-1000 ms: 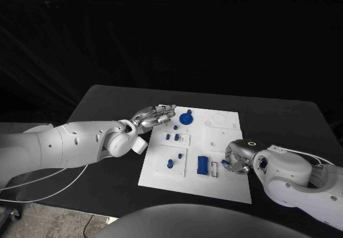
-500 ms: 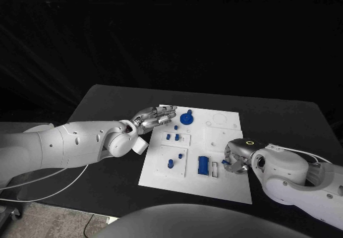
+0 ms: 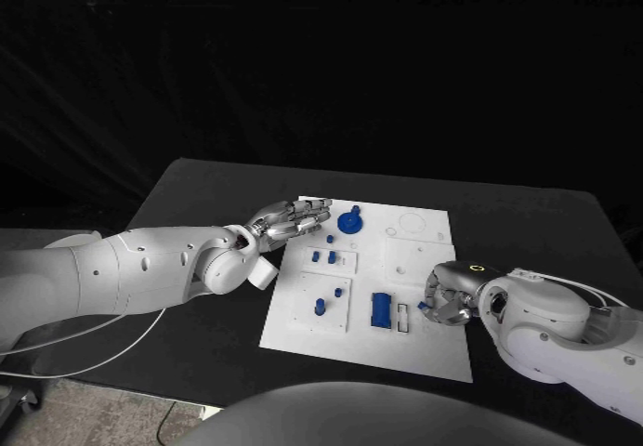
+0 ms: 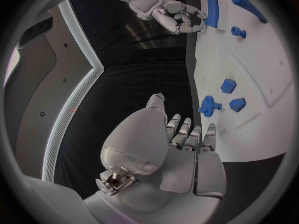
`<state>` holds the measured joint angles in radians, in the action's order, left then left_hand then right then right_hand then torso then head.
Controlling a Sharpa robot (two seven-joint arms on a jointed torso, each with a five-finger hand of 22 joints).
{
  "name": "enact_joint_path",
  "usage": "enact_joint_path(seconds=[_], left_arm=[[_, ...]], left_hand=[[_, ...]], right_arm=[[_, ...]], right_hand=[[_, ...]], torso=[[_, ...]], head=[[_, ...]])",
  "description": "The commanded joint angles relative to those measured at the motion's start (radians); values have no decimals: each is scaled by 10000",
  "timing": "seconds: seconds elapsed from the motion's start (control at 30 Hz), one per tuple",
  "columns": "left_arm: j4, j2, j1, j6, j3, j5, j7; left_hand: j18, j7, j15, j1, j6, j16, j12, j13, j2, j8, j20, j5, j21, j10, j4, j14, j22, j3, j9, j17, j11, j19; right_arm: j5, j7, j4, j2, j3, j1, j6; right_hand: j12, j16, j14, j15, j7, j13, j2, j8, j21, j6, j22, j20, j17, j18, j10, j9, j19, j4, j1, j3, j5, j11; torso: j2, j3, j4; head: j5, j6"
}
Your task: Assemble the parts on the task board
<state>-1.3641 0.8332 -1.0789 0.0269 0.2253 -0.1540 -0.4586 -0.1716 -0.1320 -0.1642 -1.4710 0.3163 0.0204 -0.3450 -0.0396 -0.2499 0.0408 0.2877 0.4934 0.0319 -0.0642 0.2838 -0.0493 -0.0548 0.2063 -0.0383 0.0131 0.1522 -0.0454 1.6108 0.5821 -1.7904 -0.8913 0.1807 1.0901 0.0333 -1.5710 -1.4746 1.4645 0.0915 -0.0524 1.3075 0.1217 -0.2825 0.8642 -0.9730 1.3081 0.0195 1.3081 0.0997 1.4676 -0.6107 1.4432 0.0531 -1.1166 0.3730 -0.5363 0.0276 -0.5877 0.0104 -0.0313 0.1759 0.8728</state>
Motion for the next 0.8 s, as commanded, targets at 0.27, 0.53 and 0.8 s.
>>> enact_joint_path(seconds=[0.27, 0.53, 0.8], left_arm=[[-3, -35, 17, -261, -6, 13, -26], [-6, -24, 19, -265, -6, 13, -23], [-5, -27, 20, -277, -6, 13, -22]], left_hand=[[-105, -90, -87, -125, 77, 61, -79, -19, -3, 69, 19, 50, 91, -22, -7, -27, -36, -68, -21, 19, 84, -100], [-103, -105, -91, -128, 87, 71, -92, -21, -3, 72, 20, 50, 96, -32, -7, -43, -39, -72, -22, 23, 89, -108], [-100, -118, -97, -130, 98, 78, -100, -22, -7, 75, 21, 51, 102, -41, -5, -54, -44, -80, -22, 26, 96, -117]], right_arm=[[591, 109, 32, 27, 95, -103, -944], [680, 5, 36, 4, 95, -103, -575], [-1200, 45, -2, -157, 92, -18, 106]], right_hand=[[2, 67, 673, 5, 17, 2633, 99, -5, -223, -46, 1073, 0, 491, 170, 1032, -55, -19, -536, -541, -108, 800, 23], [2, 58, 680, -6, 49, 2633, -70, -122, -169, -306, 1093, -8, 506, 152, 1032, -146, 8, -788, -793, -71, -413, -5], [2, 98, 672, -19, 46, 2633, -199, -115, 379, -452, 1216, -5, 406, 72, 1032, -144, 149, -575, -463, -86, -927, -17]], torso=[[-4, 0, 8], [-11, -6, 2], [-2, 2, 3]], head=[[-7, -2], [23, -2], [47, -2]])
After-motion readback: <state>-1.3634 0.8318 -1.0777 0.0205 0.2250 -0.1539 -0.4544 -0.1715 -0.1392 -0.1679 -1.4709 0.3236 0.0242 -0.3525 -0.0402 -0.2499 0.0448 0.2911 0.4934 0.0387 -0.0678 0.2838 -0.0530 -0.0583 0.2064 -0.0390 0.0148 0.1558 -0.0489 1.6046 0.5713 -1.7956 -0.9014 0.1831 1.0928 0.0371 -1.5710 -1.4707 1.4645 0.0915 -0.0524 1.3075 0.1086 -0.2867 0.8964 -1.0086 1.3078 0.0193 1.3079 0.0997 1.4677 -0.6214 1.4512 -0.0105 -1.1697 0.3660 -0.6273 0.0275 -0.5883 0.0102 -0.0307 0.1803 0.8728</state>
